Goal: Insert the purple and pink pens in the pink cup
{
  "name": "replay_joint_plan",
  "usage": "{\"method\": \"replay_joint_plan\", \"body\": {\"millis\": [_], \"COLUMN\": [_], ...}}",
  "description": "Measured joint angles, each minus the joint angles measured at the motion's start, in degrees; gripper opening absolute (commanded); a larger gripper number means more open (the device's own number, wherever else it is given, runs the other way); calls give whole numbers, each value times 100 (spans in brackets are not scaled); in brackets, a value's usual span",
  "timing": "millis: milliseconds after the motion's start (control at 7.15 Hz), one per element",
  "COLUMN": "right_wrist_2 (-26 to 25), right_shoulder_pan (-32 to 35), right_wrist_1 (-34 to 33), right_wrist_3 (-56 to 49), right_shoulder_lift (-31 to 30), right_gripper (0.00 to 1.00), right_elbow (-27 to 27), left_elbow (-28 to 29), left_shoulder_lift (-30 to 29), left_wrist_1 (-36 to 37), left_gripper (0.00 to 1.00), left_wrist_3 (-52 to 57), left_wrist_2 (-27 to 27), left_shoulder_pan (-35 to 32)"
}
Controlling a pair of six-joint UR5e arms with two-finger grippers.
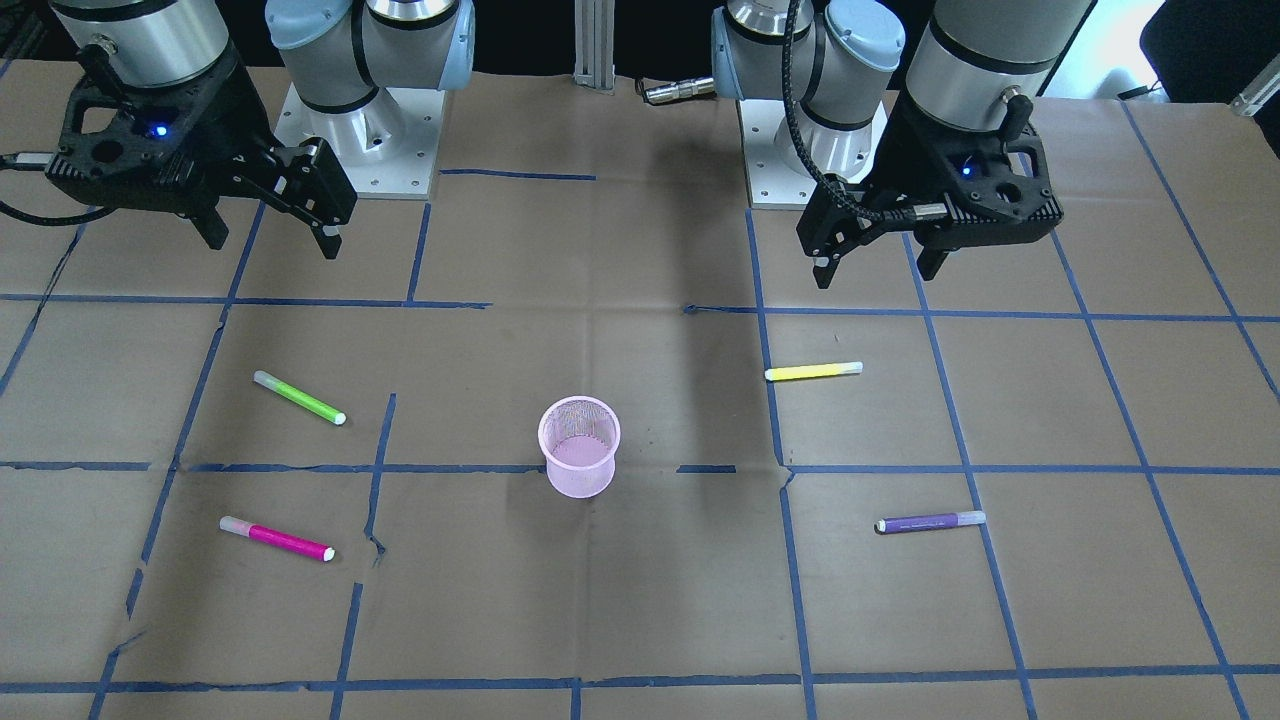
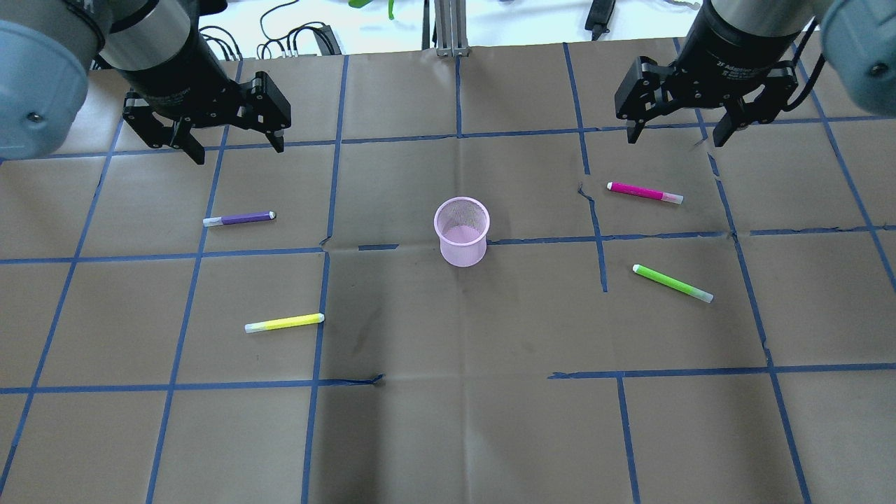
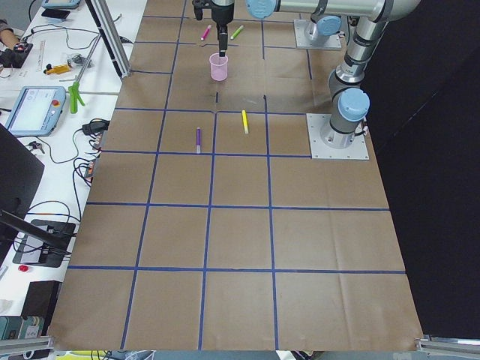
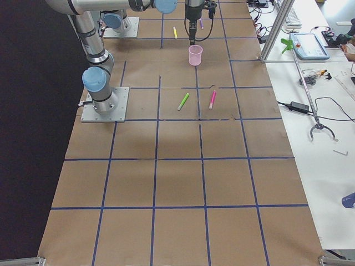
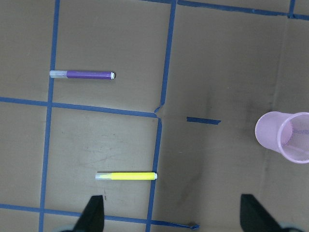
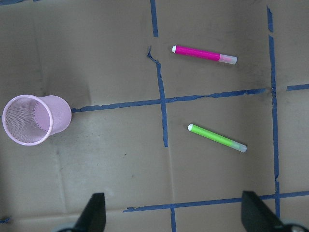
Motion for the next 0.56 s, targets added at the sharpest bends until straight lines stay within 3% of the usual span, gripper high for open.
{"method": "replay_joint_plan", "body": {"millis": [559], "right_wrist_2": [45], "right_shoulder_pan": [81], "right_wrist_1": [21], "right_wrist_3": [78], "right_shoulder_lift": [-44], "right_gripper": [100], "right_elbow": [-35], "left_elbow": [-11], "left_shoulder_lift": [4], "left_wrist_1": [3], "left_gripper": [98], "left_wrist_3": [8], "left_wrist_2": [52], "left_shoulder_pan": [2]}}
